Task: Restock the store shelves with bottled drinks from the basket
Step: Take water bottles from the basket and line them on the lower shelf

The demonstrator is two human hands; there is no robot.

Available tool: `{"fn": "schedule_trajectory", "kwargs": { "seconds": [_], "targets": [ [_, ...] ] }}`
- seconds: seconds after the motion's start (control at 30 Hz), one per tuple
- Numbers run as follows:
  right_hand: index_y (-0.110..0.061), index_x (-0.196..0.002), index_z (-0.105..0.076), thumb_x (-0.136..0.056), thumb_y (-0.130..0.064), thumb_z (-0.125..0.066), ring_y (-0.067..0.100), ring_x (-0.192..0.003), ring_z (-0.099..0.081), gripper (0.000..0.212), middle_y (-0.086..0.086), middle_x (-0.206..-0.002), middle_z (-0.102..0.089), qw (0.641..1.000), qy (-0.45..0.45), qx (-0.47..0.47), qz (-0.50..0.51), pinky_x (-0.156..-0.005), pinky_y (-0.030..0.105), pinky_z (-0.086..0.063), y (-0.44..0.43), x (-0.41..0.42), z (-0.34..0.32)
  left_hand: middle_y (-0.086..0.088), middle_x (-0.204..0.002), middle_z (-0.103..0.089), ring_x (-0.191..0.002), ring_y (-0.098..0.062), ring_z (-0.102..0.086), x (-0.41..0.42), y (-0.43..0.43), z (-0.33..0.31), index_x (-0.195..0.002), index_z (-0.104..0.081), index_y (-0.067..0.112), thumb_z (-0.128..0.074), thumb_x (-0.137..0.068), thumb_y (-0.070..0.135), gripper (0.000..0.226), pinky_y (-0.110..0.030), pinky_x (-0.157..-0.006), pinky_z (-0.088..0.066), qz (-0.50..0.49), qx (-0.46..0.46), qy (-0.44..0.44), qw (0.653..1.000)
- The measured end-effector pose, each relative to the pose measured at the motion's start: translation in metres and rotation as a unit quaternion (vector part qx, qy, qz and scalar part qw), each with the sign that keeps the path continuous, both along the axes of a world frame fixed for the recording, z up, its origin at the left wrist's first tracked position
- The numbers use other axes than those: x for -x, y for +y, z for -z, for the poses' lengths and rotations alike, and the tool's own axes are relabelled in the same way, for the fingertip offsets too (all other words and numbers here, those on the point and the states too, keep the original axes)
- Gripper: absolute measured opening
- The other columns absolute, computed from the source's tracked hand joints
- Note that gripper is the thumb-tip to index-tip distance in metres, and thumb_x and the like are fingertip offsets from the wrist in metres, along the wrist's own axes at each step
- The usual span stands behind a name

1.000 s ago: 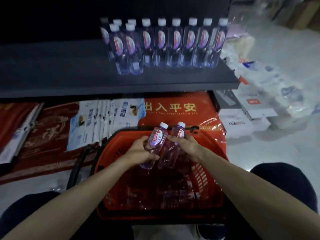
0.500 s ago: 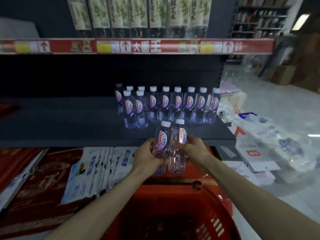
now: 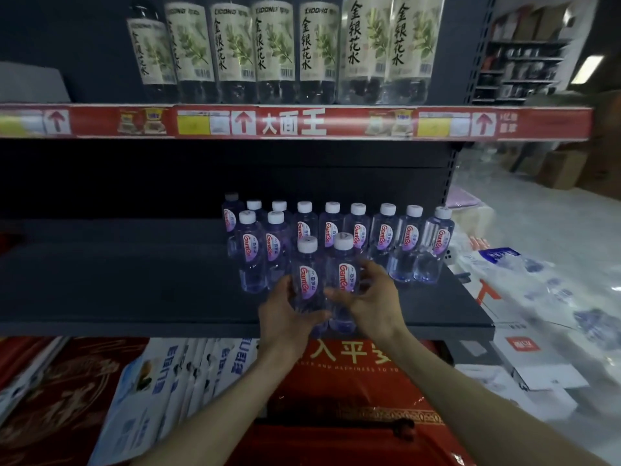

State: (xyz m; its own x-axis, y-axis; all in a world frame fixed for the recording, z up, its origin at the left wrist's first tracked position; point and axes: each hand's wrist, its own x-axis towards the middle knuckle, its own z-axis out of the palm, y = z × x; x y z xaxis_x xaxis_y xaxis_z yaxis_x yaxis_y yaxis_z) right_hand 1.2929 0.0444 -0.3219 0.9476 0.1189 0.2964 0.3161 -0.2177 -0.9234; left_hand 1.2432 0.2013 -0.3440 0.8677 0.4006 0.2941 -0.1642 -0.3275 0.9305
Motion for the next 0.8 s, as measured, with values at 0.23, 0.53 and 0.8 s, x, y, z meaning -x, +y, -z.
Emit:
{"fn": "schedule_trajectory", "kwargs": {
  "seconds": [0.23,0.53,0.8],
  "targets": [
    [-0.026,-0.138,-0.055,-0.068,-0.046,-0.093,0.011,-0.11,-0.064,0.082,-0.005,-0.127,-0.061,0.999,-0.007,-0.007,0.042,-0.088,0.032,-0.061,0.017,-0.035,0.022,0.014,-0.121,-0.067,-0.114,-0.002,-0.063,-0.034,0.014,0.015,-0.129,-0.059,0.028,-0.095,-0.071,0.023,0.068,-0.034,-0.101,-0.055,0.013,-0.036,-0.041,0.998],
    [-0.032,-0.132,-0.042,-0.077,-0.036,-0.089,-0.009,-0.1,-0.061,0.073,-0.014,-0.114,-0.063,0.999,0.006,0.048,0.005,-0.079,0.009,-0.052,0.007,-0.027,0.039,0.009,-0.128,-0.05,-0.117,-0.011,-0.056,-0.038,0.023,0.029,-0.133,-0.042,0.029,-0.09,-0.066,0.059,0.087,-0.035,-0.1,-0.053,-0.041,-0.113,0.02,0.993],
    [-0.024,-0.114,-0.045,-0.079,-0.04,-0.084,0.001,-0.087,-0.066,0.055,-0.011,-0.101,-0.067,0.991,-0.006,0.128,0.025,-0.074,0.021,-0.055,0.004,-0.031,0.046,0.01,-0.091,-0.062,-0.083,-0.003,-0.062,-0.037,0.032,0.026,-0.11,-0.045,0.03,-0.085,-0.076,0.048,0.055,-0.026,-0.075,-0.053,-0.028,-0.174,0.063,0.982]
  ]
}}
